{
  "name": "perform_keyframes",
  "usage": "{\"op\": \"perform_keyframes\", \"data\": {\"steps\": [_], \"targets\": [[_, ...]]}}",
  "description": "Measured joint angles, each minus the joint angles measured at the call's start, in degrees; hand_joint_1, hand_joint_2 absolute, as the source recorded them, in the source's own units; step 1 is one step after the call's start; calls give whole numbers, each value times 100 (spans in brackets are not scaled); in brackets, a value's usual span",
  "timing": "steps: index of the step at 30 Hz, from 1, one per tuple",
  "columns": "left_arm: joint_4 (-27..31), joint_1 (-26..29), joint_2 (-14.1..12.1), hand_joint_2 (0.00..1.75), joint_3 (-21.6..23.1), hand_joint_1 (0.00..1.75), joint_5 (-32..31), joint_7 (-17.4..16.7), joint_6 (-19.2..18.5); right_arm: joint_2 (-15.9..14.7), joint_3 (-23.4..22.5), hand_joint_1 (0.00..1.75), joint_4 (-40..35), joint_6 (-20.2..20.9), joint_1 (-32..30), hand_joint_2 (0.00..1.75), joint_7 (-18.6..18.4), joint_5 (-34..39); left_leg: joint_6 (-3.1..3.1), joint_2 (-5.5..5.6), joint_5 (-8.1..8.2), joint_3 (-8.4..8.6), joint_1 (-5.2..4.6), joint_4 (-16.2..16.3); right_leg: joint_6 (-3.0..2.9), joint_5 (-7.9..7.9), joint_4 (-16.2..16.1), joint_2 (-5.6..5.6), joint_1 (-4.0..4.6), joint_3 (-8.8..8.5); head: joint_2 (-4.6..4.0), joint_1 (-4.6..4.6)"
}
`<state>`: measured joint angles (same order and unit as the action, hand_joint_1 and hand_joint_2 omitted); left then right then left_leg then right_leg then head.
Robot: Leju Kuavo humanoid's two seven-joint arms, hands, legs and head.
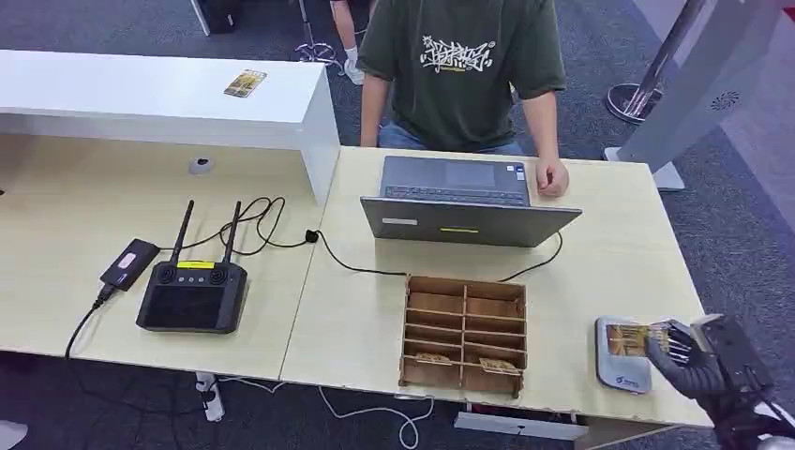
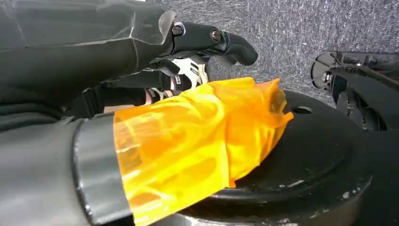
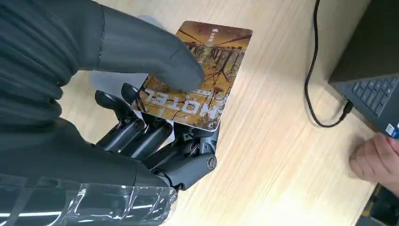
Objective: Pass the card to the sensor for recognition and then transmit it.
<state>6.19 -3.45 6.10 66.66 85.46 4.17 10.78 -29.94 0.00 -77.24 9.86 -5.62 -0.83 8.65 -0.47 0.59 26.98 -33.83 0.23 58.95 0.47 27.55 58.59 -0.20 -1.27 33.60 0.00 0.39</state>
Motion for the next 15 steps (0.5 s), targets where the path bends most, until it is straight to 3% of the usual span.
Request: {"op": "perform_keyframes", "data": {"steps": [15], "targets": [[0,6,-26,0,0,0,0,-24,-15,61,393,175,253,-26,258,175,28,-100,0,1,0,-1,0,0,0,1,0,-3,0,0,0,2]]}}
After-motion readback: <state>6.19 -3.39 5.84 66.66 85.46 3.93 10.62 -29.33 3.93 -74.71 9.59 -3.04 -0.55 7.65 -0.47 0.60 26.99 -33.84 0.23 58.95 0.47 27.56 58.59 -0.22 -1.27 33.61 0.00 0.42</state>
